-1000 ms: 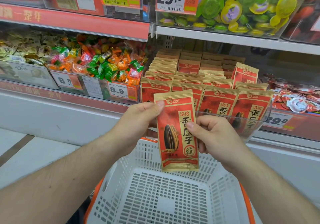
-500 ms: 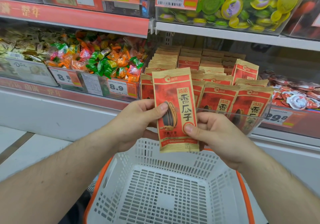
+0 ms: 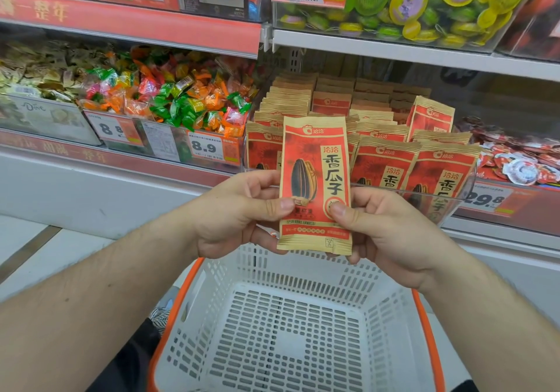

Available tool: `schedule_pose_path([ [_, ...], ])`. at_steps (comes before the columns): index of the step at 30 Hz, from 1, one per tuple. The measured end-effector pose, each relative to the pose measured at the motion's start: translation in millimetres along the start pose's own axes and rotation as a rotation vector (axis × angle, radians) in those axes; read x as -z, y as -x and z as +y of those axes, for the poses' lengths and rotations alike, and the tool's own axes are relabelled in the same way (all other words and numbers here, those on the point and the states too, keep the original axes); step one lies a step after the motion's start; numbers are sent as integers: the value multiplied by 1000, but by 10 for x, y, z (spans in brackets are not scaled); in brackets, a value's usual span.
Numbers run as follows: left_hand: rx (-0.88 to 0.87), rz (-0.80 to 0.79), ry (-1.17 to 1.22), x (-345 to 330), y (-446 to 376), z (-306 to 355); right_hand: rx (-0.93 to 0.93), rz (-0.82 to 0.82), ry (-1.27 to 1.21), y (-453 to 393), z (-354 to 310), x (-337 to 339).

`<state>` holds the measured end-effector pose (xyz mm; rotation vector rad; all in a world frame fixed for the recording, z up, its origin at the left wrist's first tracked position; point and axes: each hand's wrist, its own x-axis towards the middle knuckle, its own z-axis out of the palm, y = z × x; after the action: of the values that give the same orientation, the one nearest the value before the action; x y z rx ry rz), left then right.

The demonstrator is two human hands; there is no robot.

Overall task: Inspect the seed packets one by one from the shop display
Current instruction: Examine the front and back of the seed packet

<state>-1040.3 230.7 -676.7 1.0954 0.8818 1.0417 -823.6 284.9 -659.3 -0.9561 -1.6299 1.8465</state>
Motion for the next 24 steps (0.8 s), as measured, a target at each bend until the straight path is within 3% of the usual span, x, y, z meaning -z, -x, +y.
schedule_pose_path([
  [6, -12, 118, -154, -3, 3, -19, 48, -12, 203, 39, 6, 1],
  [13, -10, 375, -361, -139, -48, -102, 109, 218, 608, -38, 157, -119],
  [19, 13, 341, -262, -293, -38, -83, 145, 155, 716, -39, 195, -189],
  [22, 58, 337, -313, -245, -37, -74, 214, 49, 662, -40, 193, -122],
  [24, 91, 313, -338, -235, -35, -77, 305, 64, 578, -49, 182, -71],
])
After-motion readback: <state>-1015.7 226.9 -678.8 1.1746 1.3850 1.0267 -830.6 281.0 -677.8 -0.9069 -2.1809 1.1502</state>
